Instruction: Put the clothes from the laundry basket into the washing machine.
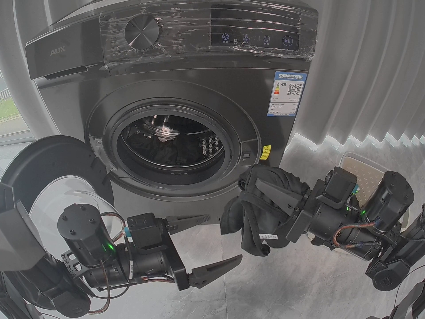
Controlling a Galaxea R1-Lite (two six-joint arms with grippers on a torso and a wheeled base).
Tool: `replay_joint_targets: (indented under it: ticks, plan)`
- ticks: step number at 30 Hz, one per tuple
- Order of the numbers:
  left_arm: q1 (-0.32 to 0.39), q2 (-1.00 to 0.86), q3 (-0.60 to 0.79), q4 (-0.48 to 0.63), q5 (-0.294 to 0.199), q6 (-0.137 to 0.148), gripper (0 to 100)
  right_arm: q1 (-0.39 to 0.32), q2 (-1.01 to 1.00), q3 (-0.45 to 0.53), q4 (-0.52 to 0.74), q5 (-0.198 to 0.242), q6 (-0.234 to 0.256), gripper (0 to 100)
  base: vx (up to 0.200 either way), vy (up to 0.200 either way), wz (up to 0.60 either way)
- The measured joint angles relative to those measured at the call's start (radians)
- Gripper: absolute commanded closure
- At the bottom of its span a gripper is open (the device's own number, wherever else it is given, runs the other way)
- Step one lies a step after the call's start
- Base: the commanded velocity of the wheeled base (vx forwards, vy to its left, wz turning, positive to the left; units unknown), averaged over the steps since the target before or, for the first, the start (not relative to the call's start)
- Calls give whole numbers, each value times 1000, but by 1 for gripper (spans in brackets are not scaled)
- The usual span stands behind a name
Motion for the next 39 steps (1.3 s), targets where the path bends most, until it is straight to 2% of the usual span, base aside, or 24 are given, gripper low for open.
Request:
replay_joint_targets:
  ticks: [8, 12, 17, 30, 31, 39]
  plan:
    - [-20, 44, -38, 1, -8, 8, 0, 5, -8, -22, 0, -6, 0, 100, 0, 0, 0]
    - [-36, 89, -86, 0, -3, 35, 0, 9, -8, -32, 0, -8, 0, 100, 0, 0, 0]
    - [-54, 161, -161, 0, 27, 64, 0, 16, -8, -45, 0, -18, 0, 100, 0, 0, 0]
    - [-59, 335, -385, -2, 101, 73, 0, 48, -8, -56, 0, -37, 2, 100, 0, 0, 0]
    - [-59, 341, -393, -1, 103, 72, 100, 49, -8, -56, 0, -37, 2, 100, 0, 0, 0]
    - [-61, 366, -422, -1, 106, 65, 100, 51, -8, -57, 0, -37, 3, 100, 0, 0, 0]
